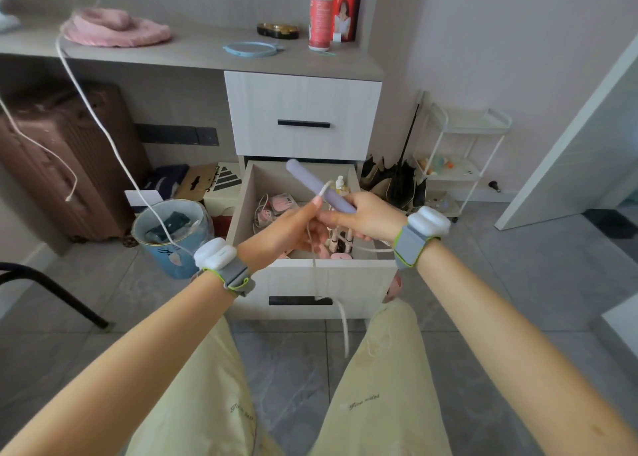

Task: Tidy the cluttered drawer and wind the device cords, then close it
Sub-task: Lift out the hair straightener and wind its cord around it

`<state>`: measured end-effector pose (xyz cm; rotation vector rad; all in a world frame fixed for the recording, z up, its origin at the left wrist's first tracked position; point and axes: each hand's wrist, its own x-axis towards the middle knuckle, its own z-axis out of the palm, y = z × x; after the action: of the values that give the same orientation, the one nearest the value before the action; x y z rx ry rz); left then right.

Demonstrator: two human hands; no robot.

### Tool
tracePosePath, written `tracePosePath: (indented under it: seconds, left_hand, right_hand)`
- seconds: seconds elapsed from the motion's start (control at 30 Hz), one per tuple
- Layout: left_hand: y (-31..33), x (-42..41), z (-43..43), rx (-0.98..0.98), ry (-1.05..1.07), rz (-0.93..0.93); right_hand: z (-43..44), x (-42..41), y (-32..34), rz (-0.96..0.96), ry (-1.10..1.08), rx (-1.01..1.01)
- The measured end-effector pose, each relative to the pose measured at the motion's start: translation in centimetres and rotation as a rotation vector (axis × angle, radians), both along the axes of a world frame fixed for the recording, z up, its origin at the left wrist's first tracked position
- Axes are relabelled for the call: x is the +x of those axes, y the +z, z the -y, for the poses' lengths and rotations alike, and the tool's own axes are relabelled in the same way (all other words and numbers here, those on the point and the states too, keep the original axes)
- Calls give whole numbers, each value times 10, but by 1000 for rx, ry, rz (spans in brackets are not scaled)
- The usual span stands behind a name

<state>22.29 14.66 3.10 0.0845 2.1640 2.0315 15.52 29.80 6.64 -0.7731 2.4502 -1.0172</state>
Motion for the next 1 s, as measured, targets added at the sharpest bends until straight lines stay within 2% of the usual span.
tracePosePath:
  seconds: [0.17,0.5,0.57,0.63,0.7,0.77,0.83,0.9,0.93,1.0]
  left_hand:
    - [-1,-2,13,58,209,-108]
    - [16,-7,33,238,262,-218]
    - [17,-9,38,170,330,-188]
    - [13,-10,42,9,352,-133]
    - [11,-6,43,-168,265,-37]
    - [13,1,40,-279,72,91]
    - [13,4,37,-255,-132,221]
    - [11,4,33,-137,-258,330]
    - [10,3,31,-117,-283,371]
    - [4,-1,24,-193,-248,427]
  right_hand:
    - [-12,-8,-11,115,74,73]
    - [-33,-26,-49,-180,227,539]
    - [-37,-26,-55,-182,235,492]
    - [-38,-25,-58,-214,226,424]
    - [-37,-24,-57,-336,175,387]
    - [-35,-26,-54,-439,143,332]
    - [-33,-29,-49,-559,122,290]
    - [-29,-32,-41,-691,56,313]
    - [-29,-33,-37,-734,25,320]
    - [-24,-32,-33,-752,27,303]
